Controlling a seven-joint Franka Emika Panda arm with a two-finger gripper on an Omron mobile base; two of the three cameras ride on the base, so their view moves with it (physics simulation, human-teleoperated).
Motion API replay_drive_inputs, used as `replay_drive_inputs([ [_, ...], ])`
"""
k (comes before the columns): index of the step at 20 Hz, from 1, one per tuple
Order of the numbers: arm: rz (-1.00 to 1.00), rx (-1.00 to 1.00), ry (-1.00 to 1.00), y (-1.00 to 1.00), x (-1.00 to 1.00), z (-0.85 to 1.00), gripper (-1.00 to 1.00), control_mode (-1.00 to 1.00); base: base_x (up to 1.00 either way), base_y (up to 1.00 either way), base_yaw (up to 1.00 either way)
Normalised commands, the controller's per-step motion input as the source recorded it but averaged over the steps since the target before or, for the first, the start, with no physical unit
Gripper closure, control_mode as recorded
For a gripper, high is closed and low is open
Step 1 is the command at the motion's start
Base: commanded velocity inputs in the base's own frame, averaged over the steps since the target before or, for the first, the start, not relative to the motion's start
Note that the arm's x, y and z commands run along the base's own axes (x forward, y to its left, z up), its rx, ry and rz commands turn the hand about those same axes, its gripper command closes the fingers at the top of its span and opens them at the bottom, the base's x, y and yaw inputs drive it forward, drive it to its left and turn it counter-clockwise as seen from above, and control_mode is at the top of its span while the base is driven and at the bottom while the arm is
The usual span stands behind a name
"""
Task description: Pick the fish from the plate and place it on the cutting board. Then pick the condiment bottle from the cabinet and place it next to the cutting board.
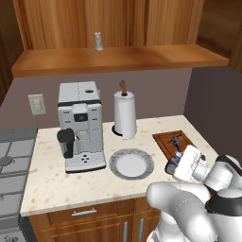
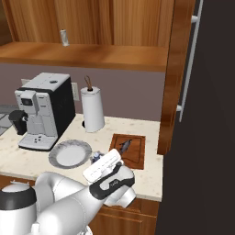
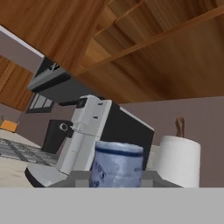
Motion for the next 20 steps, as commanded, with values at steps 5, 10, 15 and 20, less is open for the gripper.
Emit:
replay_drive_inputs([
  [5,-0.01,0.0,-0.03,0.2,-0.01,-0.24,1.0,-1.0,0.0,0.0,0.0],
  [10,-0.01,0.0,-0.01,0.19,0.0,-0.24,-1.0,-1.0,0.0,0.0,0.0],
  [15,-0.01,0.03,0.0,0.01,0.0,-0.19,-1.0,-1.0,0.0,0.0,0.0],
  [20,-0.01,0.05,0.0,0.0,0.0,-0.19,-1.0,-1.0,0.0,0.0,0.0],
])
